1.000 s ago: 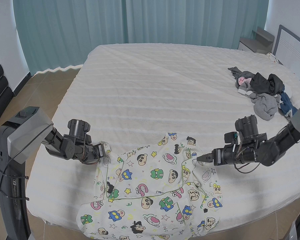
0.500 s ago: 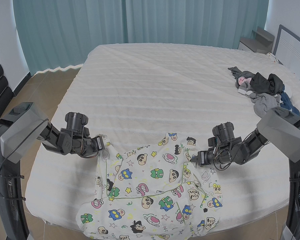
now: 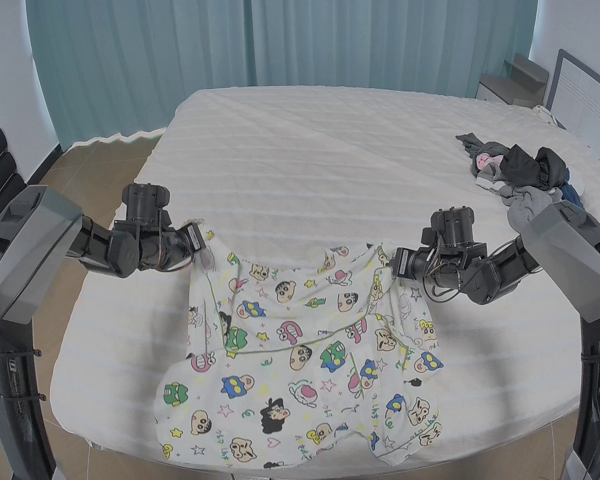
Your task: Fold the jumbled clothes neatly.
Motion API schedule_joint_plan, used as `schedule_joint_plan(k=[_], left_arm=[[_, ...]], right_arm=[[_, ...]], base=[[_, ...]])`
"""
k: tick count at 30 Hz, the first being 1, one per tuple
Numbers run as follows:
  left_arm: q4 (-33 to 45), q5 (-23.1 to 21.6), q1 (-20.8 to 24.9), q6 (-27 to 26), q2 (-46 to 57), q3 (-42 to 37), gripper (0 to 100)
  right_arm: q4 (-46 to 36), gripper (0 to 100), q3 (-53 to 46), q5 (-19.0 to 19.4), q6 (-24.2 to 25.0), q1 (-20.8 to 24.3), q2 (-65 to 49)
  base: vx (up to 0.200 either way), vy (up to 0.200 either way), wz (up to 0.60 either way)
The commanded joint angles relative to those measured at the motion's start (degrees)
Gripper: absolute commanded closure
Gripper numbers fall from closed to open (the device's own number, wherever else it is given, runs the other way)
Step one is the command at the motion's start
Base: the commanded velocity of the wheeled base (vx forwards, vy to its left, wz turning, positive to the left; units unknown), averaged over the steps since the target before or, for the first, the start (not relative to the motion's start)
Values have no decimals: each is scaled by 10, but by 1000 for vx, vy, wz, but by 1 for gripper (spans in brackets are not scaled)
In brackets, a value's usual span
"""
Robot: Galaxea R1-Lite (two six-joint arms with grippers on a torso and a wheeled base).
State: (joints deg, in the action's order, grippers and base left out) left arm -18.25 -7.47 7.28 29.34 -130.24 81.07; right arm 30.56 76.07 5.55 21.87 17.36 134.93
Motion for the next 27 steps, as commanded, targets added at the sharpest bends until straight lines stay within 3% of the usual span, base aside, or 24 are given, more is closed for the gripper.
schedule_joint_plan(k=[1, 8, 18, 19, 21, 22, 27], left_arm=[[4, 7, -9, 7, 7, 89, 100], [6, 37, -9, 7, -49, 186, 100], [10, 45, -10, 7, -82, 189, 100], [8, 58, -11, 5, -91, 195, 100], [6, 89, -11, 5, -104, 212, 100], [5, 91, -11, 5, -105, 213, 0], [7, 121, -13, 6, -135, 253, 0]], right_arm=[[17, 100, 48, -25, 5, -7, -10], [35, 100, 92, -47, 5, -20, 17], [38, 100, 87, -48, 0, -29, 34], [41, 0, 87, -48, 0, -29, 40], [42, 0, 87, -51, 0, -30, 45], [42, 0, 87, -51, 0, -29, 46], [41, 0, 72, -55, -8, -36, 40]], base=[[0, 0, 0], [0, 0, 0], [0, 0, 0], [0, 0, 0], [0, 0, 0], [0, 0, 0], [0, 0, 0]])
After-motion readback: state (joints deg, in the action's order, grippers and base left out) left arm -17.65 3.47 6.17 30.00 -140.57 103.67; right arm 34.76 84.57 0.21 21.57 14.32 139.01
